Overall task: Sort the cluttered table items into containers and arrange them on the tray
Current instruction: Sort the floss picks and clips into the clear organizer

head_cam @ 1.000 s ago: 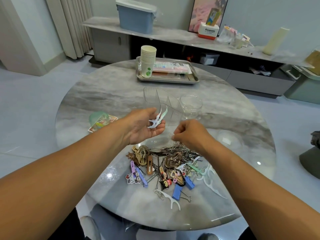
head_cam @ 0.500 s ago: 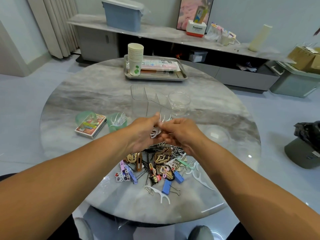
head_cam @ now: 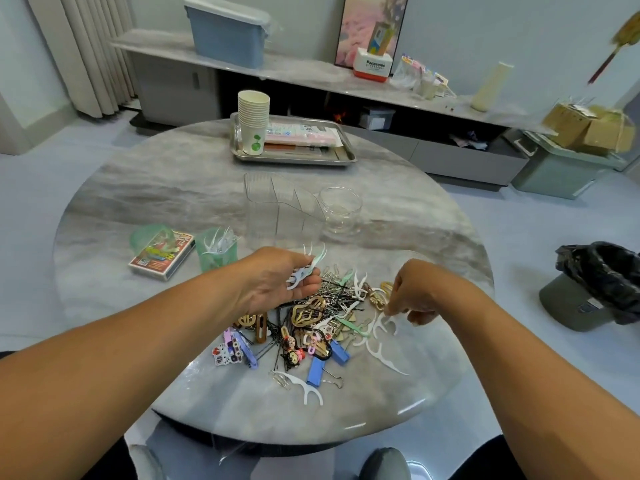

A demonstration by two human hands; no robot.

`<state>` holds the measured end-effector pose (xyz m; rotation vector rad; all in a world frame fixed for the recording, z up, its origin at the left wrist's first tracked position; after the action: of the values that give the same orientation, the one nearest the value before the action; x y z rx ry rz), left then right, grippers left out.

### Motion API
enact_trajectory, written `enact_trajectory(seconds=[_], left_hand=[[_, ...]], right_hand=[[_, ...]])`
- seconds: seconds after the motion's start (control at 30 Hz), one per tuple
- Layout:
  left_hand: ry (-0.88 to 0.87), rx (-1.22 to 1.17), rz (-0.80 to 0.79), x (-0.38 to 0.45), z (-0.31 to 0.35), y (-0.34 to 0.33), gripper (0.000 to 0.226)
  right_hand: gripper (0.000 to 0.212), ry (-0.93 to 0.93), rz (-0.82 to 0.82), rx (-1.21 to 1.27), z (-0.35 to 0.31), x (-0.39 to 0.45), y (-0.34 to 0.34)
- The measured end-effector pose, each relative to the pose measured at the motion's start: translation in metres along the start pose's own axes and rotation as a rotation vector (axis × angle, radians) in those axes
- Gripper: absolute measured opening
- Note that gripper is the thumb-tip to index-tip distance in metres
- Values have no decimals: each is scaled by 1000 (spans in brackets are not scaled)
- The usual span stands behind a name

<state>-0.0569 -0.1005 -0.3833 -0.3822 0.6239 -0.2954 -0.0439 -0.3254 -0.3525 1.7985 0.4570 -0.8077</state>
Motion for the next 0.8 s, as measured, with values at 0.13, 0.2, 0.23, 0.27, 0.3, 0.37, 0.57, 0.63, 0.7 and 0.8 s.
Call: enact_trajectory(seconds=[0.13, 0.2, 0.23, 0.27, 0.3, 0.37, 0.57, 0.63, 0.7, 0.8], left_hand=[[15, 3, 5, 1, -6, -2, 19], [23, 6, 9, 1, -9, -3, 18], [27, 11, 8, 1, -10, -4, 18], [30, 17, 7, 1, -10, -5, 18], [33, 24, 5, 1, -11, -6, 18], [35, 34, 3, 1, -11, -8, 18], [44, 35, 3, 2, -13, -9, 21], [46, 37, 4, 2, -13, -8, 21], [43, 35, 7, 2, -13, -8, 21], [42, 37, 4, 3, -13, -9, 20]], right_hand=[[29, -87, -55, 10, 15, 1, -16], [34, -80, -39, 20, 15, 3, -22], [35, -60, 1, 16, 14, 5, -21], [35, -36, 41, 8, 11, 7, -21], [34, -16, 67, -1, 9, 10, -21], [31, 4, 77, -47, 4, 16, -25], [17, 63, 134, -112, -10, 24, -24], [12, 80, 157, -133, -14, 24, -22], [10, 98, 191, -163, -17, 24, -20], [15, 115, 262, -263, -25, 21, -18]])
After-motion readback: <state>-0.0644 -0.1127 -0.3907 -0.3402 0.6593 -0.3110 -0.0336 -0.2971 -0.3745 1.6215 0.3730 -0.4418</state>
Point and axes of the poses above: each hand's wrist, its own x-axis towards the middle knuckle, its own y-axis out of the back of the hand, z = x × y, the point moved 9 cm from there along x, towards the middle knuckle, and after that the axes turned 10 degrees about -z, right-handed, at the moved point
